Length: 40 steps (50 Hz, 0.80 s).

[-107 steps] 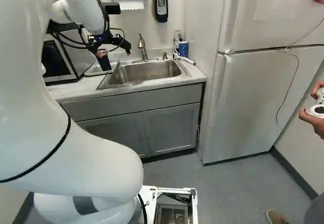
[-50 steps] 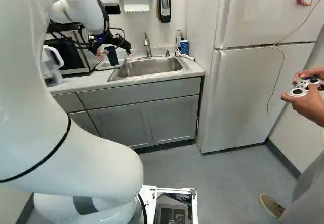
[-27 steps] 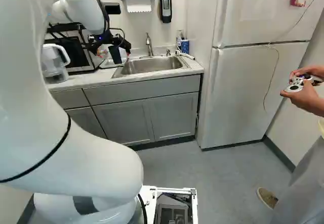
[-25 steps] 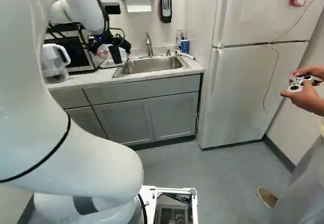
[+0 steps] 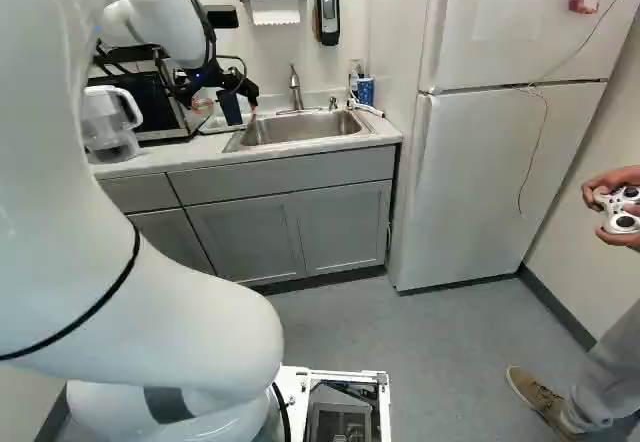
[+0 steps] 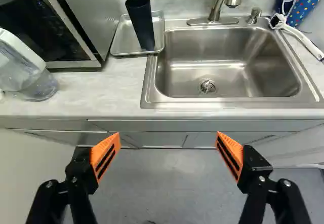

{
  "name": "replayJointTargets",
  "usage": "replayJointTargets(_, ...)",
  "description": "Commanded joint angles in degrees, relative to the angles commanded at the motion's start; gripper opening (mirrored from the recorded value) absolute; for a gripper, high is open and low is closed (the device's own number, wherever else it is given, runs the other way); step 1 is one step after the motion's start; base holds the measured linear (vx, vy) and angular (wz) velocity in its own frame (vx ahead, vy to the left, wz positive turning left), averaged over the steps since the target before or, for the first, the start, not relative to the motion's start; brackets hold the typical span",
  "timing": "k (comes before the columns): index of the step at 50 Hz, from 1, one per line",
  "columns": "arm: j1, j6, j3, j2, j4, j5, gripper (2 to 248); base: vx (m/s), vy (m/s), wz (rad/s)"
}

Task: Rinse the cup and place it in the tray

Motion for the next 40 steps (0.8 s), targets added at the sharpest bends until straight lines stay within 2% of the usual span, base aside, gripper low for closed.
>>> replayJointTargets(20, -0.3, -0.09, 0.92, 0.1, 0.02, 1.23, 247, 0.0, 0.0, 0.0)
replayJointTargets(40, -1.26, -0.39, 3.83, 0.4, 0.09, 5.12, 247, 0.0, 0.0, 0.0)
